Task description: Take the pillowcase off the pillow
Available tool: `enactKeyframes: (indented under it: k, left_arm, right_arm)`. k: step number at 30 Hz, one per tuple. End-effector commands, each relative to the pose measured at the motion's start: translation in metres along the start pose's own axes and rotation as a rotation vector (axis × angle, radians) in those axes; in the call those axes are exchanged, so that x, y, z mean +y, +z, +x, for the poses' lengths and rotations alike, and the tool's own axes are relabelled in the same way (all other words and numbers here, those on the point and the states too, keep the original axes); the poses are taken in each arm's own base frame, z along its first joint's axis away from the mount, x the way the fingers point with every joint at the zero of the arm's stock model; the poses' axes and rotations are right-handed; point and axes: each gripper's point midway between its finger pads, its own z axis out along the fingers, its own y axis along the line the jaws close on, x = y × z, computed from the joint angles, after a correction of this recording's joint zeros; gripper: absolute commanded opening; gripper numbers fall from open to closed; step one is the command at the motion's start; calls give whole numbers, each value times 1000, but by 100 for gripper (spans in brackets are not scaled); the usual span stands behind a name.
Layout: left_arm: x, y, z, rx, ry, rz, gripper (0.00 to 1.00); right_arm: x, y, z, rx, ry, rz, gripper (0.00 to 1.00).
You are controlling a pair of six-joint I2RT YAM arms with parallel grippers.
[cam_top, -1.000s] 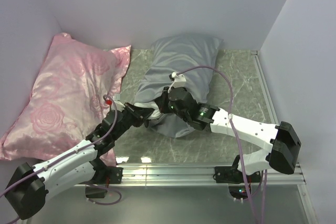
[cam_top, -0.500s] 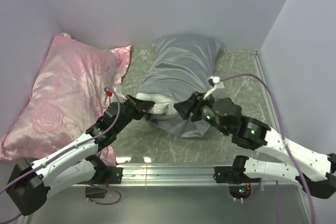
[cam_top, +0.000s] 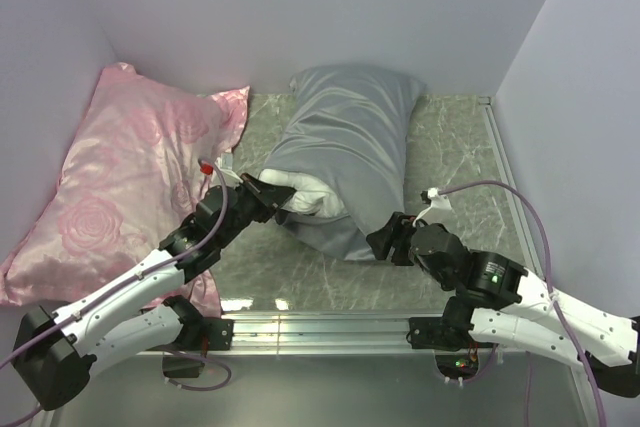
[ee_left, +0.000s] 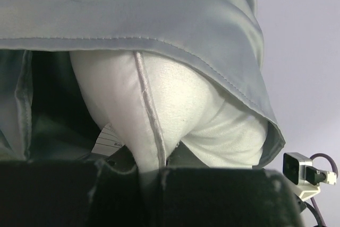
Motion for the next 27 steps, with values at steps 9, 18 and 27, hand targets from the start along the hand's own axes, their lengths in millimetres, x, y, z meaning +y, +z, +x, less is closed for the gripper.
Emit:
enactKeyframes:
  k: [9, 18, 27]
  left_arm:
    - [-61, -8, -36, -106, 22, 135, 1]
    - [-62, 1, -35, -102, 11, 125, 1]
    - [-63, 5, -30, -79, -1, 129, 1]
  right_arm:
    - [-4, 0, 1, -20, -15, -4, 77]
    - [-20, -2, 9, 39, -124, 80, 78]
    - [-27, -8, 5, 40, -147, 113, 80]
